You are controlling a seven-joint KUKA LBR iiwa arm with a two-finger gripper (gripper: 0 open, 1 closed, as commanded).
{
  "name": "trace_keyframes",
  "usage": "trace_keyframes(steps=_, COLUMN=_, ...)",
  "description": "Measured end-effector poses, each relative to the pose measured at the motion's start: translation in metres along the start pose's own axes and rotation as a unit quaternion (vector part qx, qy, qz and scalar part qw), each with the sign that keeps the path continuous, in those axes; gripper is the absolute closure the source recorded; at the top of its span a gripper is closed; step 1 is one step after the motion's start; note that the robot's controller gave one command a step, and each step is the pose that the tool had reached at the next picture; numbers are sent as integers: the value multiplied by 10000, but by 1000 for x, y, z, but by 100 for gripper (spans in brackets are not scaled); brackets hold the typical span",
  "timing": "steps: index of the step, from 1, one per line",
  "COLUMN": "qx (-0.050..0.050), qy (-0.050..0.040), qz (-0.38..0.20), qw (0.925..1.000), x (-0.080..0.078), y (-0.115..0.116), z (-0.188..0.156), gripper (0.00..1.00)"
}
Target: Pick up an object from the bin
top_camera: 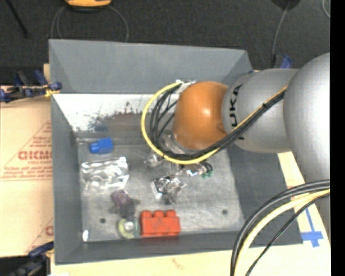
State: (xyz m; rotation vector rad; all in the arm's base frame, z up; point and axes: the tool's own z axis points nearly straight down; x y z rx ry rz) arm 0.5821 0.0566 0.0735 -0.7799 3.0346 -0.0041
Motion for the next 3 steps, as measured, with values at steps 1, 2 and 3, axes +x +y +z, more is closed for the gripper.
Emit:
trace_keyframes(steps=1, qx=8, qy=-58, qz=20, qw=10000, x=-3, y=0, z=-4, gripper=100)
trace_keyframes(steps=2, qx=8, qy=-18, qz=-402, qw=9992, x=6, y=-7, z=-178, gripper=100)
trace_keyframes(steps=3, qx=-9, qy=8, qz=-1282, qw=9917, x=-2, y=-20, z=-178, gripper=100)
